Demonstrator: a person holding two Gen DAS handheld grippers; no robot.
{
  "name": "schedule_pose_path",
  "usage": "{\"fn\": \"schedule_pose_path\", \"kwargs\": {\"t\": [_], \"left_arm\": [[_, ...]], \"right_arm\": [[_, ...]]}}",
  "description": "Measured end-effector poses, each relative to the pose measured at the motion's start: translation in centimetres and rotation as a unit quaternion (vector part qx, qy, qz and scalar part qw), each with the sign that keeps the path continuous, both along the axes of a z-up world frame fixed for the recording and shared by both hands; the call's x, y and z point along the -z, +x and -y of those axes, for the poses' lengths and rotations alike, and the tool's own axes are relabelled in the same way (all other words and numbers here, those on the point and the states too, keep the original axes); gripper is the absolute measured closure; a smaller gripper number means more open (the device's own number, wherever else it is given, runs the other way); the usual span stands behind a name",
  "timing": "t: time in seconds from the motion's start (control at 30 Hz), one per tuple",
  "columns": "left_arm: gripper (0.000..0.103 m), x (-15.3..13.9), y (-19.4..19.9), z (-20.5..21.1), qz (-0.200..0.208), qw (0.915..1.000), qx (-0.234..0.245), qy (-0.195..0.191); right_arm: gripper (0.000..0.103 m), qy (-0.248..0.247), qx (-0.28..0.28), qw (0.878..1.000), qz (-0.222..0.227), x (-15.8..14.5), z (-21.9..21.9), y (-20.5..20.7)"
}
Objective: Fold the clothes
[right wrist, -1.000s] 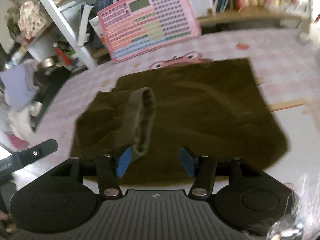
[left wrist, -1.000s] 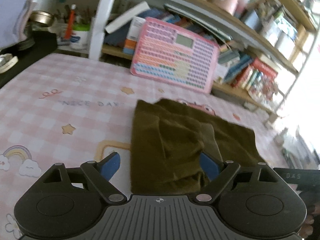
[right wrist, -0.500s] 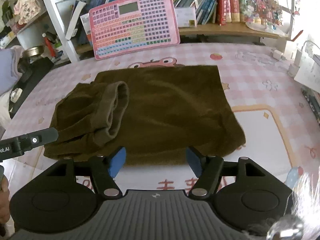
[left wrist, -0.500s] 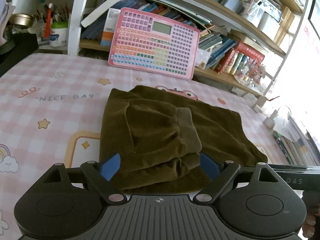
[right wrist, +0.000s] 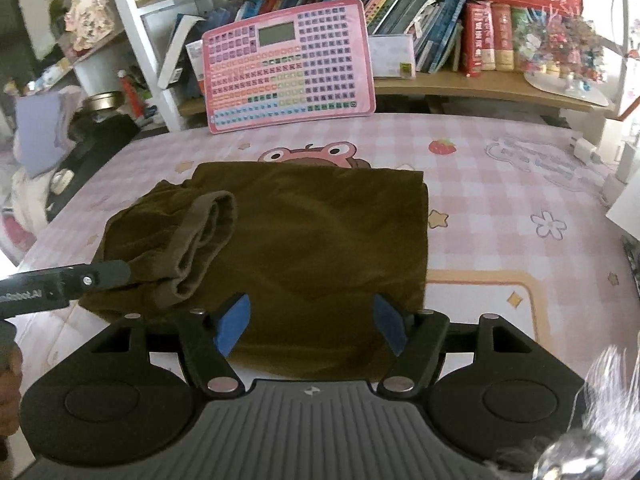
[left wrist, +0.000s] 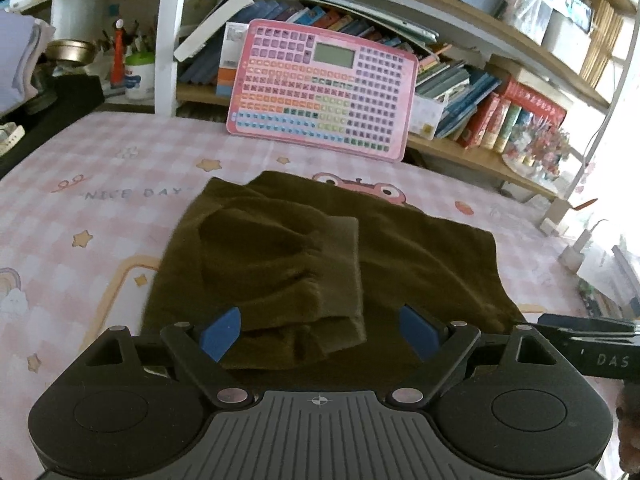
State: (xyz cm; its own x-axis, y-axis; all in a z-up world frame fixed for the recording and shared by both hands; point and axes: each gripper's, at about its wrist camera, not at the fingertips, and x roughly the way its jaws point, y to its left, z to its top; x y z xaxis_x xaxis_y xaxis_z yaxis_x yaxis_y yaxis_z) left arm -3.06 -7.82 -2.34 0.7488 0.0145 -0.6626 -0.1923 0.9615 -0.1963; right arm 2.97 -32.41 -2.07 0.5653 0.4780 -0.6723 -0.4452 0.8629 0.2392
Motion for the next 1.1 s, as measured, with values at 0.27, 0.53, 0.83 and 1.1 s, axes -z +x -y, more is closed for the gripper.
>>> {"fn": "schedule_pose_path", "kwargs": {"t": [0.27, 0.53, 0.83, 1.1], "left_arm": [[0.014, 0.2, -0.3, 5.6, -0.021, 0.9987, -0.044, 0.016], [0.014, 0.4, -0.7, 9.8, -0.043, 0.9976, -0.043, 0.031], [0.014, -0.2, -1.4, 11.6, -0.054, 0.9958, -0.047, 0.057], [0.014, -0.3, -1.6, 13.7, -0.057, 0.9934, -0.007, 0.099]], "right_arm": [[0.035, 0.029, -0.047, 0.997, -0.045, 1.2, 5.1, 2.1], [0.035, 0.104, -0.019, 0.977, -0.185, 3.5, 8.8, 5.1], [0.039, 0.152, 0.002, 0.947, -0.282, 5.2, 9.4, 7.1], [0.06, 0.155, -0.009, 0.942, -0.297, 5.7, 7.1, 8.4]]}}
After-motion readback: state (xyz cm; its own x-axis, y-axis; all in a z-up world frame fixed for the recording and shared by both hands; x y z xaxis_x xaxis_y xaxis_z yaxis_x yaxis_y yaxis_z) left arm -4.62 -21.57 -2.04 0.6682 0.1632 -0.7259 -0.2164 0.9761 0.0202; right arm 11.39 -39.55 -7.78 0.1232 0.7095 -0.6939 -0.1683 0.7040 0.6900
